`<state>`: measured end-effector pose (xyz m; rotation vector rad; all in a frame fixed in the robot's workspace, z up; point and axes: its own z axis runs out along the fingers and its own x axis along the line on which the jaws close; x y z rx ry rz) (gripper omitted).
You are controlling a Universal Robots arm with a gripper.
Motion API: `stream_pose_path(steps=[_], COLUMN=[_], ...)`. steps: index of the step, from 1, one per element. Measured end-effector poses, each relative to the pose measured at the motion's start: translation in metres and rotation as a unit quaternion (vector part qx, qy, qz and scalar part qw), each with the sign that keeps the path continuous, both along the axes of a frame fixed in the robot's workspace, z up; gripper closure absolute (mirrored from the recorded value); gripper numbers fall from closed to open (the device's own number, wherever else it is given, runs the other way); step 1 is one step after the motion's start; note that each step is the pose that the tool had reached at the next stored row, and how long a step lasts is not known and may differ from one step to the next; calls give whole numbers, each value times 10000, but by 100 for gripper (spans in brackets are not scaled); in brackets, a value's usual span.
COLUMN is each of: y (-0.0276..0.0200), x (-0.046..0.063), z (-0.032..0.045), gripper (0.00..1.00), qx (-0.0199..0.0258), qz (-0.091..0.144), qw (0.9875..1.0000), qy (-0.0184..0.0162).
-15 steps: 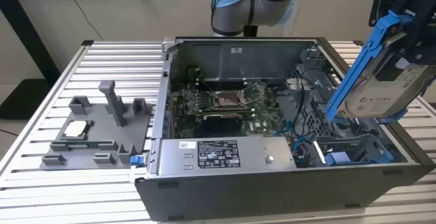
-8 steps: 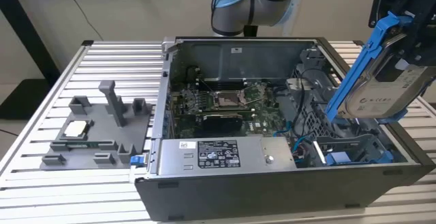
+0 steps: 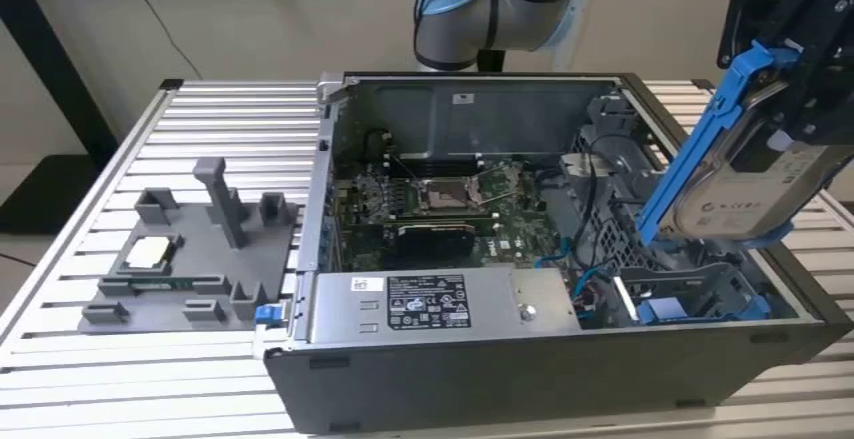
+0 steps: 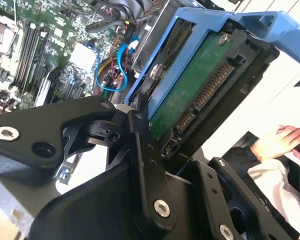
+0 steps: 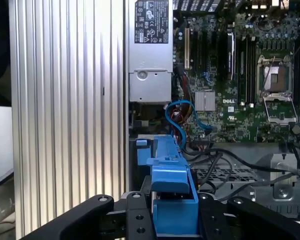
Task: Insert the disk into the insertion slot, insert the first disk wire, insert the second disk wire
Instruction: 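Insert the disk into the insertion slot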
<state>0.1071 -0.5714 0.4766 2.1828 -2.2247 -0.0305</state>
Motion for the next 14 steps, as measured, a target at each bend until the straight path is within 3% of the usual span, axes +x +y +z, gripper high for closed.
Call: stream_pose_path(steps=[14], y=[0], x=[121], z=[-160], gripper=[67], qx=[0], qz=[-244], qw=[9997], qy=[0])
